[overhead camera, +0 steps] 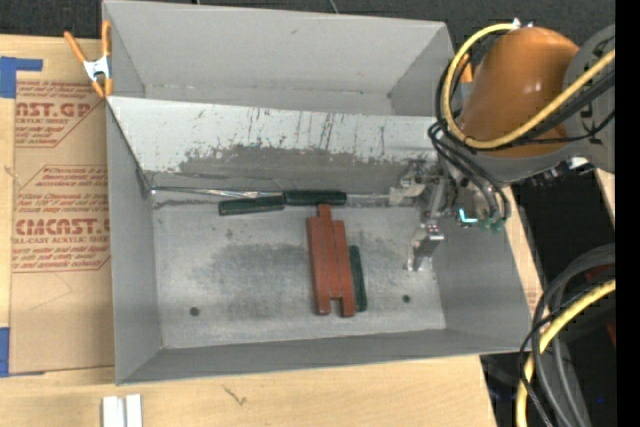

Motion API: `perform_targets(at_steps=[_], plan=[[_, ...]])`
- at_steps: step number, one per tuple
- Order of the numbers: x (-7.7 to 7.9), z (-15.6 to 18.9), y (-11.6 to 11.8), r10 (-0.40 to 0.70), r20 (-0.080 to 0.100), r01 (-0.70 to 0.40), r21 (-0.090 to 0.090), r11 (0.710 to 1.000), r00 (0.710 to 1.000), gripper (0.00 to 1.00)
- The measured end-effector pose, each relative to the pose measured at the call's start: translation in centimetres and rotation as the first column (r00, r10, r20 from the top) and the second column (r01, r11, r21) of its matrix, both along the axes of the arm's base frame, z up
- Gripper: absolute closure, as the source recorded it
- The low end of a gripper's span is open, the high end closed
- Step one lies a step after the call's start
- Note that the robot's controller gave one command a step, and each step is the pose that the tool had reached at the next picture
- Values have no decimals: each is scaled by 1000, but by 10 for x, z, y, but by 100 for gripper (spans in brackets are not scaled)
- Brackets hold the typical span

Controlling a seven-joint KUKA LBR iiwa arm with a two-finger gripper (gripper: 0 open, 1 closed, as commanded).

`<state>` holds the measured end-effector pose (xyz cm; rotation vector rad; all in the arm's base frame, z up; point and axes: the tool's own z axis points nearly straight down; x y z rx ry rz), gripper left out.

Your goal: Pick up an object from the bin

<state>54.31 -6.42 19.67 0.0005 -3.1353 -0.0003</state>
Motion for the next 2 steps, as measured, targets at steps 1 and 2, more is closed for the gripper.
perform_targets(at_steps=[1, 2], plan=[[2, 4, 0, 1, 8, -1, -1, 1000, 1000, 0], [13, -35, 23, 141, 11, -141, -1, 990, 990, 0]])
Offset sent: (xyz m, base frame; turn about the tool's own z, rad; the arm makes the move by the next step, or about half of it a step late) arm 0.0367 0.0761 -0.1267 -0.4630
